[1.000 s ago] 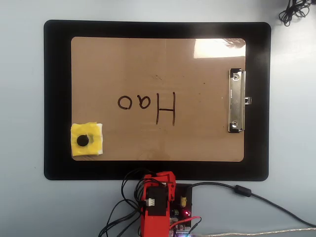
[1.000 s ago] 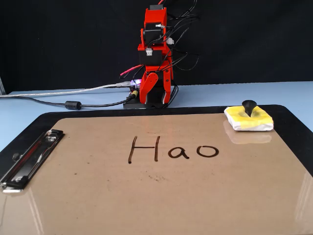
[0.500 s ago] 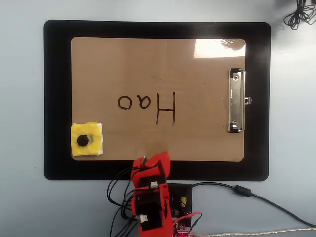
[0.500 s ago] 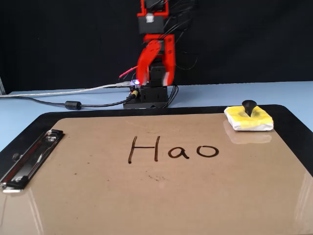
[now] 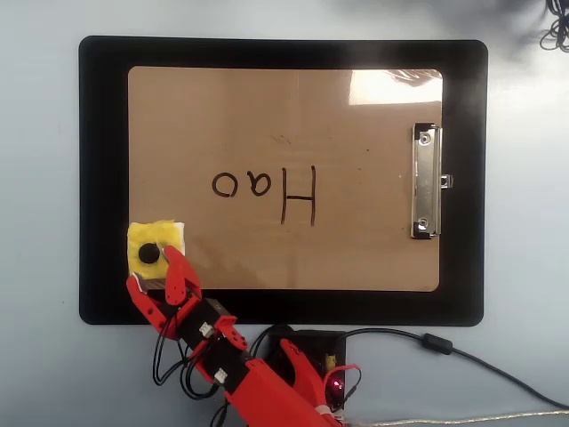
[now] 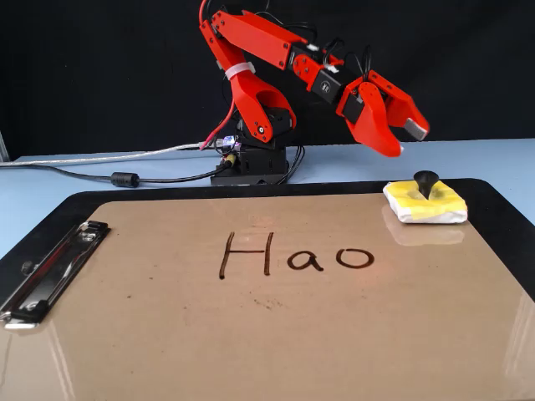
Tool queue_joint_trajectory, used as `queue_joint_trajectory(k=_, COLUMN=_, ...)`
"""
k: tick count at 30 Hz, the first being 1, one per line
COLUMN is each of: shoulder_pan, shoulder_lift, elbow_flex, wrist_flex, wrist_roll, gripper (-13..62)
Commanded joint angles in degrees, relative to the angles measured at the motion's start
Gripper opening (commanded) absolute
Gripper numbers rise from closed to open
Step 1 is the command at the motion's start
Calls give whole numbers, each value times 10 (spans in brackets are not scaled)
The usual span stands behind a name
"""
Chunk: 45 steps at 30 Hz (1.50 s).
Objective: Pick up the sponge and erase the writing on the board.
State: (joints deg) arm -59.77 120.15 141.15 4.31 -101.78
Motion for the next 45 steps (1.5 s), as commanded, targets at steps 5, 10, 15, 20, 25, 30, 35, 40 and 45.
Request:
queue_joint_trajectory(k=5, shoulder_pan=-12, shoulder_lift=-123, elbow_flex=-20, wrist_flex=-145, wrist_roll=47, gripper=339)
queue_joint_trajectory(k=10, shoulder_pan=-11, shoulder_lift=-166, elbow_flex=-23, wrist_flex=-153, wrist_roll=47, gripper=339)
queue_joint_trajectory(k=15, shoulder_pan=-11, shoulder_lift=-204, elbow_flex=-29, wrist_flex=-187, wrist_roll=49, gripper=337)
queue_joint_trajectory(k=20, shoulder_pan=-9, shoulder_lift=-242, elbow_flex=-29, wrist_flex=-254, wrist_roll=59, gripper=330)
queue_joint_trajectory(k=25, shoulder_pan=-5, shoulder_lift=-252, elbow_flex=-27, wrist_flex=-263, wrist_roll=72, gripper=251)
queue_joint_trajectory(k=30, shoulder_pan=17, shoulder_lift=-251, elbow_flex=-25, wrist_flex=-264, wrist_roll=75, gripper=101)
queue_joint_trajectory(k=35, shoulder_pan=40, shoulder_lift=-251, elbow_flex=-28, wrist_flex=-267, wrist_roll=76, gripper=-79)
queue_joint_trajectory(k=40, shoulder_pan=60, shoulder_lift=-252, elbow_flex=-29, wrist_flex=-278, wrist_roll=75, gripper=-80)
queue_joint_trajectory(k=45, shoulder_pan=71, shoulder_lift=-170, elbow_flex=-65, wrist_flex=-191, wrist_roll=58, gripper=-80)
